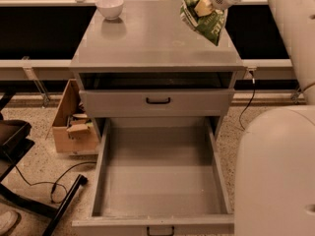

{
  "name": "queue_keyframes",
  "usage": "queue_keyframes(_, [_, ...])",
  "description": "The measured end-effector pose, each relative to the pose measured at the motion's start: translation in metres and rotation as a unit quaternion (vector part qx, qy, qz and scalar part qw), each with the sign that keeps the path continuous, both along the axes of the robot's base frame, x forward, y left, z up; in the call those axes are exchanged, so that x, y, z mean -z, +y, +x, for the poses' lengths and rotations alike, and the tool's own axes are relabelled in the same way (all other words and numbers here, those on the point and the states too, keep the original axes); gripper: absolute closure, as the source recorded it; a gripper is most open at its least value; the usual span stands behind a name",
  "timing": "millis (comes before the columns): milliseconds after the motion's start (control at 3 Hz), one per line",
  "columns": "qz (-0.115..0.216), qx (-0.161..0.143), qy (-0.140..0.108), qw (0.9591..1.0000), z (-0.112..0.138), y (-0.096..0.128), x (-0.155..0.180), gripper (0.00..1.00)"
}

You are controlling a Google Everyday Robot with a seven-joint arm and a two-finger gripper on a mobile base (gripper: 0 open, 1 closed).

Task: Pick green jalapeno chip bag from middle drawer and place on counter

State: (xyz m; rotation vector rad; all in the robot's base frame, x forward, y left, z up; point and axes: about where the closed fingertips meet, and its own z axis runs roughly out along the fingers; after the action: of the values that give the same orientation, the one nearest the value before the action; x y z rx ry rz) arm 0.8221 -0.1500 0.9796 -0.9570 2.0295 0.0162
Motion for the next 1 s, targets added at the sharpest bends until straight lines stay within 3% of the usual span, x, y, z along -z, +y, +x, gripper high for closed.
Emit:
queue_keyframes(333, [0.000, 0.000, 0.000, 1.0000, 0.0000, 0.0000, 0.0000, 0.51])
queue_keyframes(1000, [0.000, 0.000, 0.000, 1.0000, 0.0000, 0.0001, 0.0001, 0.05])
